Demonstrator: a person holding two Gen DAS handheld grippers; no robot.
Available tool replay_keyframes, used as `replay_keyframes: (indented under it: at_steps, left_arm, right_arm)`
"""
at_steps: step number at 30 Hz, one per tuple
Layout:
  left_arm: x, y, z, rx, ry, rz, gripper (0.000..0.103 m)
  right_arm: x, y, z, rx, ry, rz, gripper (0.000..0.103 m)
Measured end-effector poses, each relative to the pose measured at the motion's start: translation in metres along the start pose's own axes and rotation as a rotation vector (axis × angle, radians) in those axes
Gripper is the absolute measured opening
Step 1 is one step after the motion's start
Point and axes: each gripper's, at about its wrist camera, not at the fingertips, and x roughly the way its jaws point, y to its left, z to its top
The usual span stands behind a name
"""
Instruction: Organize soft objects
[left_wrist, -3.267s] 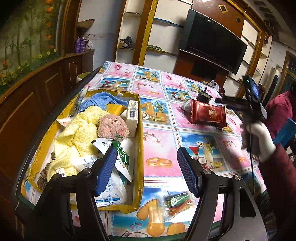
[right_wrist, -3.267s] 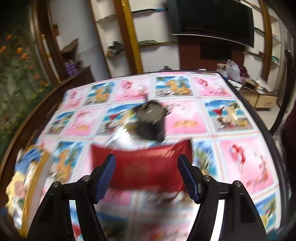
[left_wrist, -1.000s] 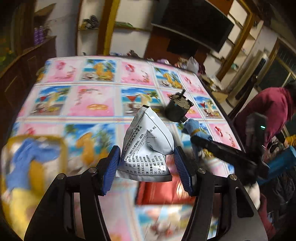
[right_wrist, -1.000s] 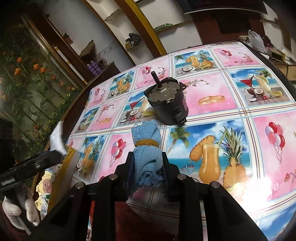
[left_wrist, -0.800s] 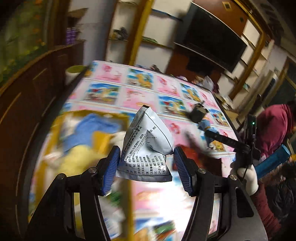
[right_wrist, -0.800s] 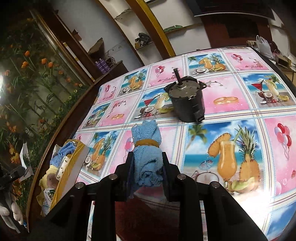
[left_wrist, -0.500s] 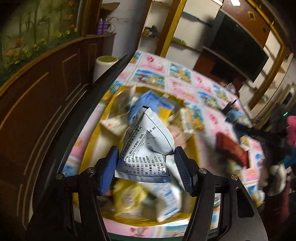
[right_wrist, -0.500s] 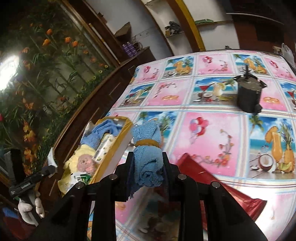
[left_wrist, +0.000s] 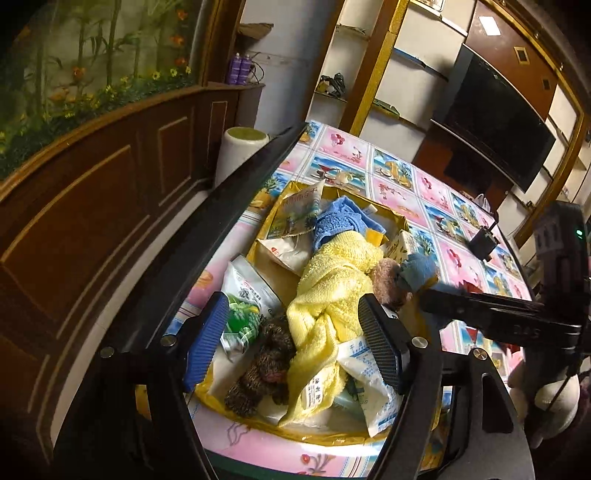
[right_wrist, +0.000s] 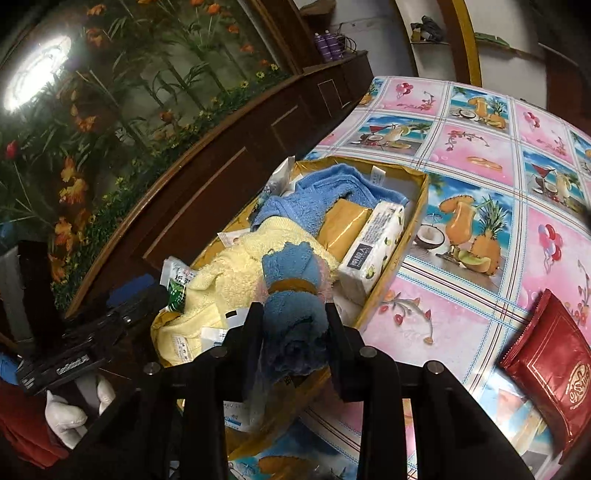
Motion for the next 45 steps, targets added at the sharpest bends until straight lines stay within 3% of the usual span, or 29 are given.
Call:
replay_keyframes:
  at_steps: [4, 7, 13, 19, 45]
  left_arm:
    - [-0.012, -0.01, -0.007, 0.038, -0.057, 0.042, 0.073]
    - [-0.018, -0.017, -0.013, 0.058, -0.091, 0.087, 0.073]
    - [-0.027, -0.035, -0.016, 0.09, -0.141, 0.204, 0.073]
    - [-0.031, -0.045, -0.021, 0.117, -0.155, 0.28, 0.073]
    - [-0.017, -0.051, -0.031, 0.134, -0.095, 0.291, 0.073]
  right_arm:
    - [0.002, 0.004, -0.003, -0.021, -0.009, -0.038, 0.054]
    - [-0.007, 0.012, -0.005, -0.05, -0.048, -0.068, 0.062]
    - [-0.032, 0.021, -0.017, -0.099, -0.13, -0.05, 0.062]
    - [-0.036, 0.022, -0.03, -0.112, -0.117, -0.021, 0.062]
    - [-0.025, -0.006, -0.06, -0.045, -0.051, -0.052, 0.063]
